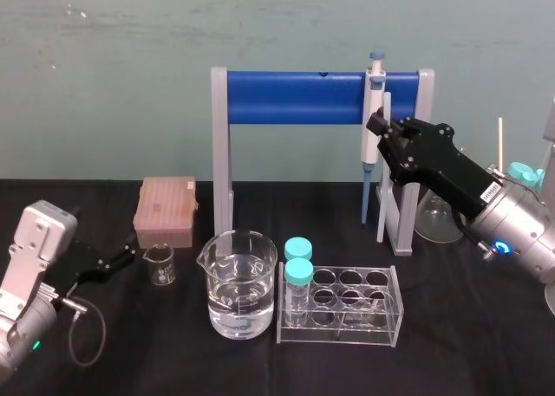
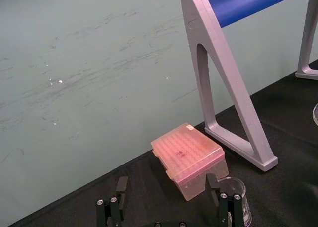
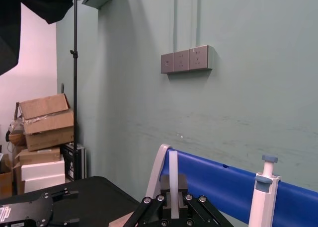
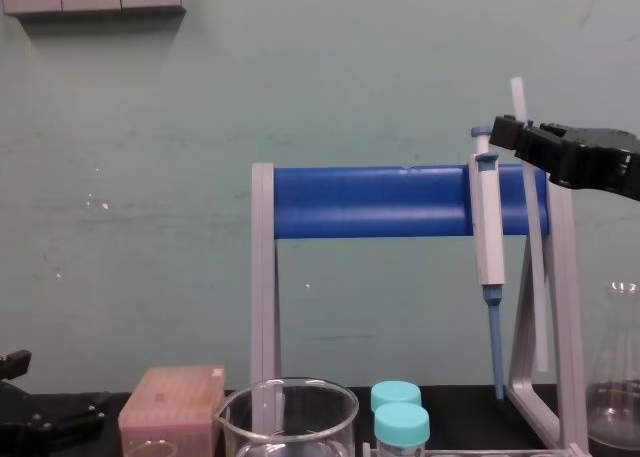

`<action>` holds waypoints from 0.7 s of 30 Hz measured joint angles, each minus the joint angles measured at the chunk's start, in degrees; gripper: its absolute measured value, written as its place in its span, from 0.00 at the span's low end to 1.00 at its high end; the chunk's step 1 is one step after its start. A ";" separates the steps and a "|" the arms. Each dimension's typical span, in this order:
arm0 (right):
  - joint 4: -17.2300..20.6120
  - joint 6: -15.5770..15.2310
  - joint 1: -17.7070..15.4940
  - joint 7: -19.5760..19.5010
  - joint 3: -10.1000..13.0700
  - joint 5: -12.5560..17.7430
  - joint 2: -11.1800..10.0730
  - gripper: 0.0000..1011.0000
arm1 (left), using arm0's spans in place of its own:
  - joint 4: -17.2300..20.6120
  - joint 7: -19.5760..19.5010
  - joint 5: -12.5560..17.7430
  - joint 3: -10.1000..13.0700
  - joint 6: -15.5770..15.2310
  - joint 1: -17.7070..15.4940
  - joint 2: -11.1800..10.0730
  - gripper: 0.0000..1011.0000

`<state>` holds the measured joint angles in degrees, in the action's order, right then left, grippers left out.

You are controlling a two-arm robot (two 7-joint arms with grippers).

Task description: Pick up the stirring rod with one hand, then place it down.

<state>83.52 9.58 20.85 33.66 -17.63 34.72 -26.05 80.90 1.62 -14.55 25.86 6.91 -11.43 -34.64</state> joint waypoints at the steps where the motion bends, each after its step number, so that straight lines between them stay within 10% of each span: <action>1: -0.02 0.00 0.02 0.00 -0.02 -0.01 0.01 0.07 | 0.00 0.00 0.00 0.00 0.00 0.00 0.00 0.99; 21: -0.30 -0.15 0.15 0.00 -0.29 -0.25 0.07 0.07 | 0.00 0.00 0.00 0.00 0.00 0.00 0.00 0.99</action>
<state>83.22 9.44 21.00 33.66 -17.92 34.47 -25.98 80.90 1.62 -14.55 25.86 6.91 -11.43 -34.64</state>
